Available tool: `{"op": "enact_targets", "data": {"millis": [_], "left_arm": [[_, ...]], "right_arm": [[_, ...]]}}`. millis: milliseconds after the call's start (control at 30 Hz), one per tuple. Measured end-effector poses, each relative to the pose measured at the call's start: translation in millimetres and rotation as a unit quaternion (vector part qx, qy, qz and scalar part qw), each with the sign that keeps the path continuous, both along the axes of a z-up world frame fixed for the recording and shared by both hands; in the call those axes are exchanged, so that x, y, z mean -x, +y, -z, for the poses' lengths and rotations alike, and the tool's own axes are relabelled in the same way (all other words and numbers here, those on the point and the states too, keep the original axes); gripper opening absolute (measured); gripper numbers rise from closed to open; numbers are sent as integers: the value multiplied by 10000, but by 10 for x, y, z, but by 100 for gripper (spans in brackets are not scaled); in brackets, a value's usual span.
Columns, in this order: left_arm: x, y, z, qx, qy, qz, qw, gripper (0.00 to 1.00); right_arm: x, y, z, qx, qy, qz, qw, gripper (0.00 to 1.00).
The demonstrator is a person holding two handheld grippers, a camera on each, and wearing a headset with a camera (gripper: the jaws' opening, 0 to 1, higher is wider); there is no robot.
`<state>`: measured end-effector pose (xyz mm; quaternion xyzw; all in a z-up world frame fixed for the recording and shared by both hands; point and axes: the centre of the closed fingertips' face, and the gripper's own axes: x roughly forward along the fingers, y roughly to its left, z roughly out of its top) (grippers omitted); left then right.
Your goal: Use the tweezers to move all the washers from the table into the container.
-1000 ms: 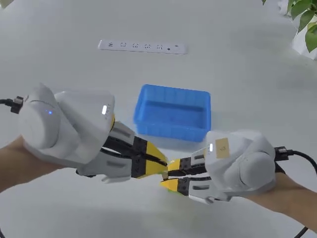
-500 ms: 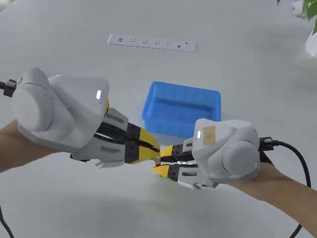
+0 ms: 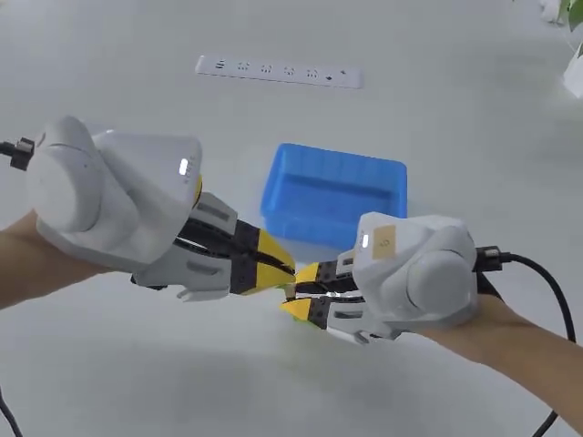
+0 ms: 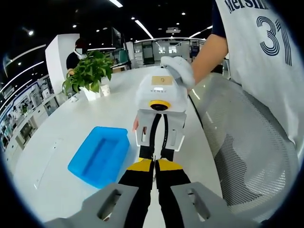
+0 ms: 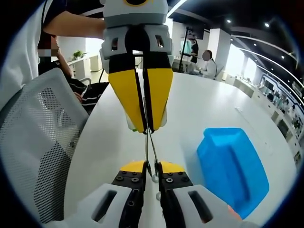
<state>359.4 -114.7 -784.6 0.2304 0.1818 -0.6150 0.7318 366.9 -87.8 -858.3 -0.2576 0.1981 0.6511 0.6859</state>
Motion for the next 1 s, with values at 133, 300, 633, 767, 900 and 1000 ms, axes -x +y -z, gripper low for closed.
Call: {"op": "enact_targets", "data": {"millis": [133,300,633,767,900,1000], "left_arm": [[-6,-6,5,4,-12,4,10000,6],[-8,-7,16,4,3,0,10000,6],[-21,-29,12,85,58,5,9999,6],[-2,-39,14,90,79,42,9999,6],[9,-39,23,81,93,54,9999,6],[13,-41,30,79,98,68,9999,6]], "right_arm": [[-9,-8,6,-4,16,31,10000,11],[-9,-7,17,-5,61,48,10000,11],[-16,-11,23,-26,145,103,9998,11],[-4,-14,26,-19,163,106,9998,12],[9,-20,37,6,174,101,9998,12],[12,-25,44,17,192,117,9997,12]]}}
